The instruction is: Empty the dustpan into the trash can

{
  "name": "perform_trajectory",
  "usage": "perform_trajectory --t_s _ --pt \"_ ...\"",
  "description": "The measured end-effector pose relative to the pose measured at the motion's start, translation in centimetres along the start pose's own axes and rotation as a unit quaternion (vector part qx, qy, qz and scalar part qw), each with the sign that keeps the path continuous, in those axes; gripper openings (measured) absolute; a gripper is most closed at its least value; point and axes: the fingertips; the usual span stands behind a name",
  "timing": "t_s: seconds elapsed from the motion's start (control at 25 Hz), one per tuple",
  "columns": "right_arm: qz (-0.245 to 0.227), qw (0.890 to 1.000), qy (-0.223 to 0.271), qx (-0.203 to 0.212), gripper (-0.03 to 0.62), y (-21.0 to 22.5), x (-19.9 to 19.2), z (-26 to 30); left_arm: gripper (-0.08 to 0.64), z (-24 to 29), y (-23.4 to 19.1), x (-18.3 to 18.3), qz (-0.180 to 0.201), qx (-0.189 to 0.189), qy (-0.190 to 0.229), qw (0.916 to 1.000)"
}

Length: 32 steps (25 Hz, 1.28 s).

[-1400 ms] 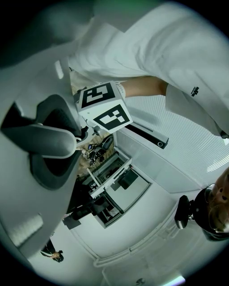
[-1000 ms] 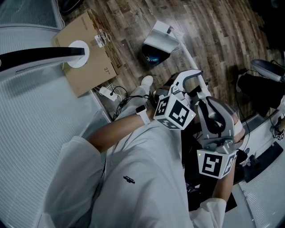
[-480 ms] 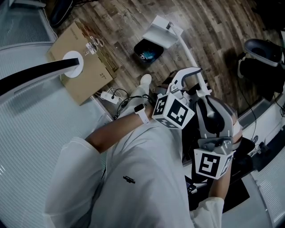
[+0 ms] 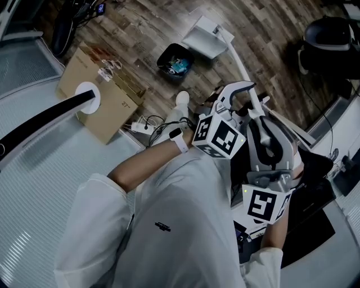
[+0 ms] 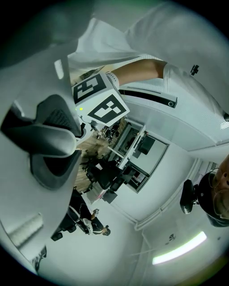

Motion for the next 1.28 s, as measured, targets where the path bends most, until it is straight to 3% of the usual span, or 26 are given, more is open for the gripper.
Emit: perform_trajectory --t_s 0.36,0.72,1.0,1.28 --pt "0.106 0.992 -0.049 -0.049 0.11 2.2 -5.7 -0.6 0.161 4.7 4.1 -0.4 0.049 -0.072 -0.035 0.9956" --pt "0.206 0.974 -0.071 -0.059 0.11 3.1 -10.4 0.2 0.161 8.2 6.4 -3.1 0.063 -0.103 -0.099 0.9876" --pt "0.256 0.961 -0.085 -0.063 0.11 2.6 -12.2 1.0 0.155 8.4 6.8 -5.2 0.128 -0.107 -0.13 0.9775" --pt "0.322 0.939 -0.096 -0.078 0.109 3.7 -14.9 2.1 0.1 6.7 4.1 -6.3 0.099 -0.072 -0.142 0.9822"
Point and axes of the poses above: the fingertips, and each gripper's own axes: z forward along the fingers, y to its right, x out of its top, and after that the axes turned 8 degrees about -y, right-handed
